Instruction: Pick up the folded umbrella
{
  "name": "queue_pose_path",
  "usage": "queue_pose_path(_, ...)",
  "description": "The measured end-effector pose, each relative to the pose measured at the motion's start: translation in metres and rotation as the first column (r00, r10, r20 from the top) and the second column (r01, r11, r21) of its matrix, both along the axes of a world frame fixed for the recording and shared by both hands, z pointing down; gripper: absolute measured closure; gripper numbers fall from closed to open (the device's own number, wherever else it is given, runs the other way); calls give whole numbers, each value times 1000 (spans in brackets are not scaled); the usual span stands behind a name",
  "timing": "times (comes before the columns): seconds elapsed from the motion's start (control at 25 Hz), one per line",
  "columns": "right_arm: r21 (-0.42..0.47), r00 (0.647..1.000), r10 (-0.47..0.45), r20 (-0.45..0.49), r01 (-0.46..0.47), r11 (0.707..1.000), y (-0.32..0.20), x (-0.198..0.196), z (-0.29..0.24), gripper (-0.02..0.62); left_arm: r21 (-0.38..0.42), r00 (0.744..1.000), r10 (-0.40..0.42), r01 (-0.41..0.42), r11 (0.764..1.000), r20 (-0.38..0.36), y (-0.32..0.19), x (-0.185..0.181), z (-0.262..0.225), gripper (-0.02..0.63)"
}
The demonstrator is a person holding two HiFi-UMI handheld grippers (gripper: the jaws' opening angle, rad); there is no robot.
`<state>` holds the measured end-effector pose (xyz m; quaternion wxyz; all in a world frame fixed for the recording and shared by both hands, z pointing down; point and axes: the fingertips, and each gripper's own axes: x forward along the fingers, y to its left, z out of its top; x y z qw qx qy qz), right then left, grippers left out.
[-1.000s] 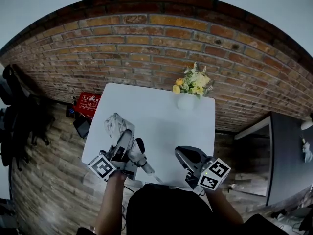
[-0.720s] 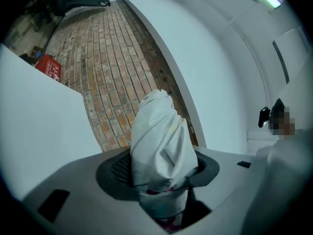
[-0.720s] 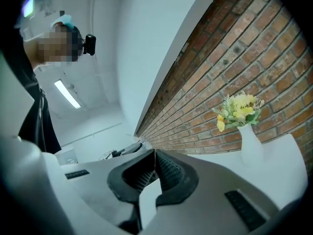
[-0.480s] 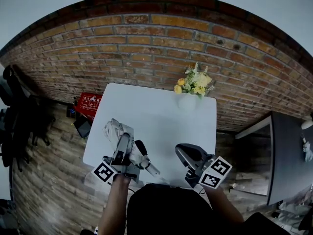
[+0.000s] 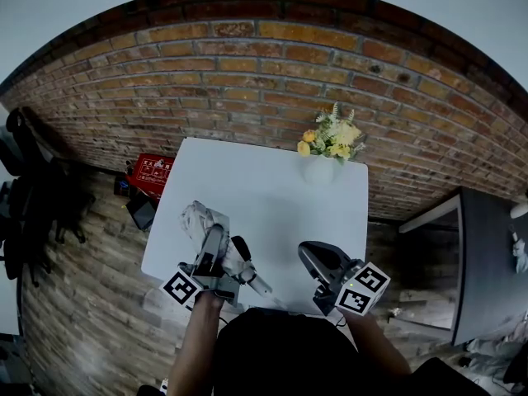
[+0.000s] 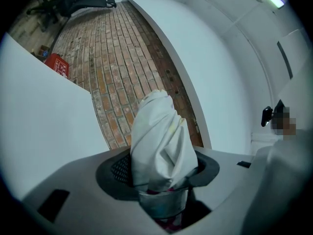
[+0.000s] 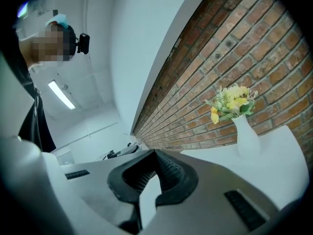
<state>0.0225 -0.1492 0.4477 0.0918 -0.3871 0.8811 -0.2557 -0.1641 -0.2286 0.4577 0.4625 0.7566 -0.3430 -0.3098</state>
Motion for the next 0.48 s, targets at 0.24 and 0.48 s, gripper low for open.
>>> queue_pose_path(0.24,0,1000,-8,-13,8,1000,1,-2,2,574,-3,1000,2,-2,1000,12,1,1,3,362)
queue_pose_path(0.48,3,1000,-19,-19,19,1000,1,-2,2,574,7,1000,2,-2,1000,0,1,0,-2,362)
